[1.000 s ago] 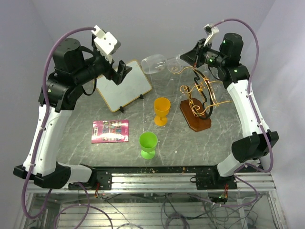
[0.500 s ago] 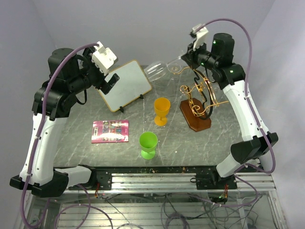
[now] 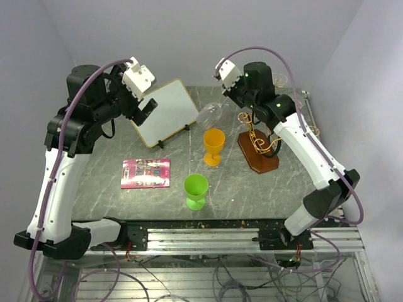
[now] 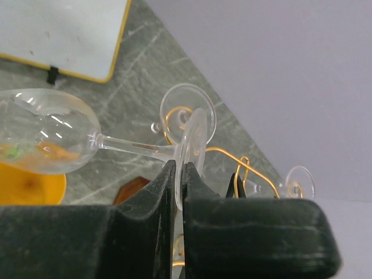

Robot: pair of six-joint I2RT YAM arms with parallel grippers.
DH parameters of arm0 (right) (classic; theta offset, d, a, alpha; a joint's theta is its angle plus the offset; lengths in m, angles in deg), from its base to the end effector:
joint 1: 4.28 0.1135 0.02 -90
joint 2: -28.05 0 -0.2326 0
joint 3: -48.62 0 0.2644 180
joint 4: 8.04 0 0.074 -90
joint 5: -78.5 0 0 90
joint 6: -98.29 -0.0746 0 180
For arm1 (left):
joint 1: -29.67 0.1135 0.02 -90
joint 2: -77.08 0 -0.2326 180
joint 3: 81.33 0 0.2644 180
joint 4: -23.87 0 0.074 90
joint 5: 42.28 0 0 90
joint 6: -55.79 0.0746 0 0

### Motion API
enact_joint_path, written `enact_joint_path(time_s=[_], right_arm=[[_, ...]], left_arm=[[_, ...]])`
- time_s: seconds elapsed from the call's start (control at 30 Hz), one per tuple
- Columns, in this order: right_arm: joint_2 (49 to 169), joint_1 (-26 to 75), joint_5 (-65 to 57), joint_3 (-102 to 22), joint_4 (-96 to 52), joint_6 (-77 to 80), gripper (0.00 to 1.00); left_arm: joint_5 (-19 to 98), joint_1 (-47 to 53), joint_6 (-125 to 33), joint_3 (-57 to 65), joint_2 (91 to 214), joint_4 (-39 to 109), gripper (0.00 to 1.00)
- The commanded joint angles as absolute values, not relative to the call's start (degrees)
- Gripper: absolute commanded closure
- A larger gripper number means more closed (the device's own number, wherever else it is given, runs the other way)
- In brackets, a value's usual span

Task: Place the wine glass upside down on the wine glass rack

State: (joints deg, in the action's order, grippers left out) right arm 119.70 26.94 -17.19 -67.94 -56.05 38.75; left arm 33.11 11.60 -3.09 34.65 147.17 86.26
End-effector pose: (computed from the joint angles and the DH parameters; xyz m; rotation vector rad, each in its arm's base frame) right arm 0.3483 0.2025 0.3992 -0.9553 1.7262 -0.0894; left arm 0.2461 -0.1001 0.4805 0.9267 1.6011 -0.0783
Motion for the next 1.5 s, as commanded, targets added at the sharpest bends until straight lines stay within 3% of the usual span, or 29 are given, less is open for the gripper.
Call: enact_joint_path(time_s=[0.0,0.83,1.47], right_arm=[[118.09,28.38,-25.66,-66.26,-53.09,43.71,1.0],[116.27,28.86,-39.51,-59.92,-49.93,53.38,1.0],[112.49,28.68,-36.89,-55.95,-54.29,59.37,1.0]], left_arm=[[32.38,12.29,-2.71,34.09,147.03,85.68,0.02],[31.41,12.38,-2.39,33.33,147.57,86.04,0.03],[30.6,12.46,-1.86,32.42,147.97,86.05,0.03]])
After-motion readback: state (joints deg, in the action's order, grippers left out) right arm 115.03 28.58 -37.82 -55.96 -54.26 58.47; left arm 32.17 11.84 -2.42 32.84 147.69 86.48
